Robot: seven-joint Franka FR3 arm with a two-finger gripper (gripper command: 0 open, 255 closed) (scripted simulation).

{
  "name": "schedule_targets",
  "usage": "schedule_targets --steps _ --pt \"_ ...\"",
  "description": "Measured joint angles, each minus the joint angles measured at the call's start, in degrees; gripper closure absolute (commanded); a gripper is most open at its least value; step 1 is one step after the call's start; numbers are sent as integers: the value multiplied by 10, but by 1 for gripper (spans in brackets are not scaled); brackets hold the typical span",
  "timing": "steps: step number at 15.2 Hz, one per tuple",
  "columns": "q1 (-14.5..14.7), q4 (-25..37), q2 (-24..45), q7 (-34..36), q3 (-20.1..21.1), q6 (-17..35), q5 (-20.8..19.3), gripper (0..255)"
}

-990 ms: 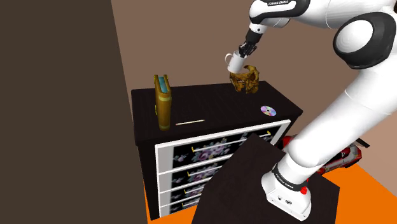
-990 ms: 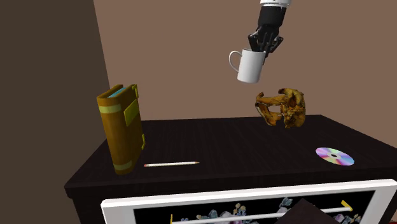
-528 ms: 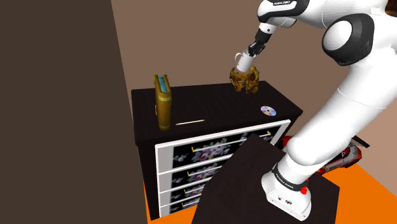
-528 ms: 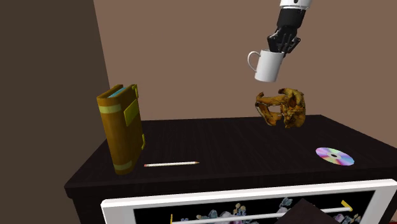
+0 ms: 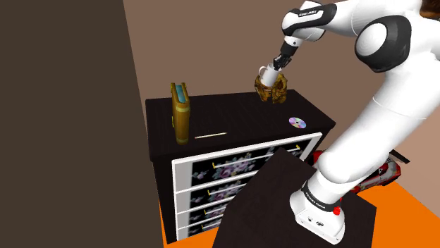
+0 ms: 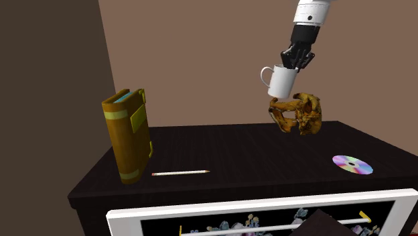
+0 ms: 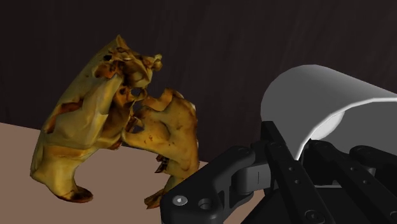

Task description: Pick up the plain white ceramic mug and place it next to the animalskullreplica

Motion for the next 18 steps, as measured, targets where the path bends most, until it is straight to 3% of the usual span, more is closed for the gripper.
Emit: schedule_targets --steps 18 --pt "-1 -91 41 -26 4 128 27 255"
